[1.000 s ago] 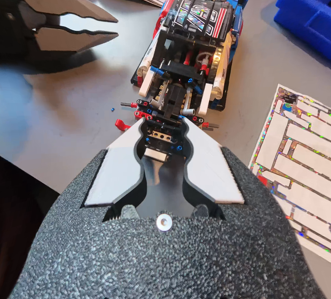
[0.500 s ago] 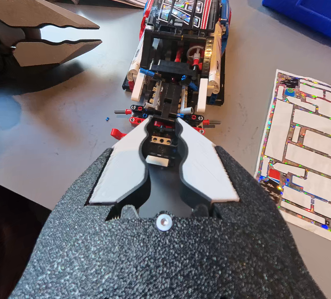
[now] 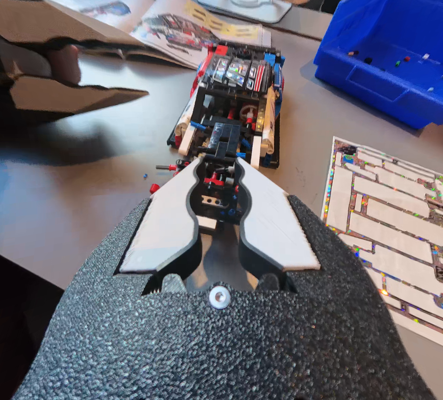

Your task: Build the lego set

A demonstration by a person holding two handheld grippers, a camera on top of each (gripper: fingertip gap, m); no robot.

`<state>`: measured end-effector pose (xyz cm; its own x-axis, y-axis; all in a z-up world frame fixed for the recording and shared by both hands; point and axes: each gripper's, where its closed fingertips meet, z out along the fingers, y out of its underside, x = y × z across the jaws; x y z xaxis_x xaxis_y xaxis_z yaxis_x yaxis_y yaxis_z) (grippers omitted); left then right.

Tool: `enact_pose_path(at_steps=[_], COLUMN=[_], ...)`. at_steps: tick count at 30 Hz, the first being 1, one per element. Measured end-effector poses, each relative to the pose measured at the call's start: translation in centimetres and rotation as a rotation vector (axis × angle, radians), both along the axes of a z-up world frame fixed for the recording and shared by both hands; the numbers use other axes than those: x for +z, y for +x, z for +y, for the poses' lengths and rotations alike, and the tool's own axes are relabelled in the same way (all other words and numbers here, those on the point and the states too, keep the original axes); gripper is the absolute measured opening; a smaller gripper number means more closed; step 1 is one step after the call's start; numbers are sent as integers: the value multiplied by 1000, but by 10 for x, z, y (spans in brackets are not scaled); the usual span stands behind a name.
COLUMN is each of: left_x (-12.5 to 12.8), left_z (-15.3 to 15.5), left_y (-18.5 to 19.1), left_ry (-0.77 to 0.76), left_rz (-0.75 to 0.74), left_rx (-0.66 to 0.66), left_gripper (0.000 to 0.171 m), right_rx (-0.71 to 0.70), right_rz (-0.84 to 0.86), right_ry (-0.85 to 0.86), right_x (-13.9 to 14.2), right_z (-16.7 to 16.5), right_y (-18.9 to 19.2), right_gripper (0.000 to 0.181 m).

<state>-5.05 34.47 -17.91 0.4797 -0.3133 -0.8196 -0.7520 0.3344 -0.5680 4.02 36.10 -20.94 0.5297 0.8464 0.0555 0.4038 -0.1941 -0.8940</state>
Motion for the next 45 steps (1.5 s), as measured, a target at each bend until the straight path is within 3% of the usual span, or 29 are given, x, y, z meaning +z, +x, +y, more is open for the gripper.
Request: enact_pose_path(at_steps=[5, 9, 12, 16, 17, 19, 25, 27, 31, 35, 40, 45], left_x=[-2, 7, 3, -1, 0, -1, -7, -12, -18, -18, -19, -26], left_z=[14, 20, 21, 24, 24, 27, 19, 16, 15, 22, 27, 22], left_y=[38, 57, 67, 68, 67, 66, 74, 77, 80, 68, 38, 36], left_ry=[79, 220, 248, 207, 212, 216, 233, 207, 161, 8, -330, -440], left_rz=[114, 196, 238, 217, 216, 241, 312, 325, 320, 236, 47, 22], left_rx=[-76, -96, -142, -157, -158, -157, -221, -250, -250, -203, -102, -70], left_gripper=[36, 42, 12, 5, 4, 4, 4, 4, 4, 27, 16, 2], right_rx=[41, 86, 110, 124, 129, 137, 227, 243, 280, 254, 269, 313], right_rz=[46, 105, 144, 105, 47, -75, -426, -510, -535, -566, -605, -553], right_ry=[126, 104, 83, 35, 63, 213, 700, 845, 935, 964, 956, 945], right_x=[22, 28, 32, 24, 21, 21, 22, 21, 19, 17, -1, -10], right_z=[-11, -20, -24, -20, -18, -13, -16, -18, -27, -14, 2, 1], right_y=[-3, -10, -13, -11, -9, -3, -7, -9, -15, -5, 0, -10], right_gripper=[24, 25, 25, 29, 40, 43, 21, 13, 9, 7, 7, 7])
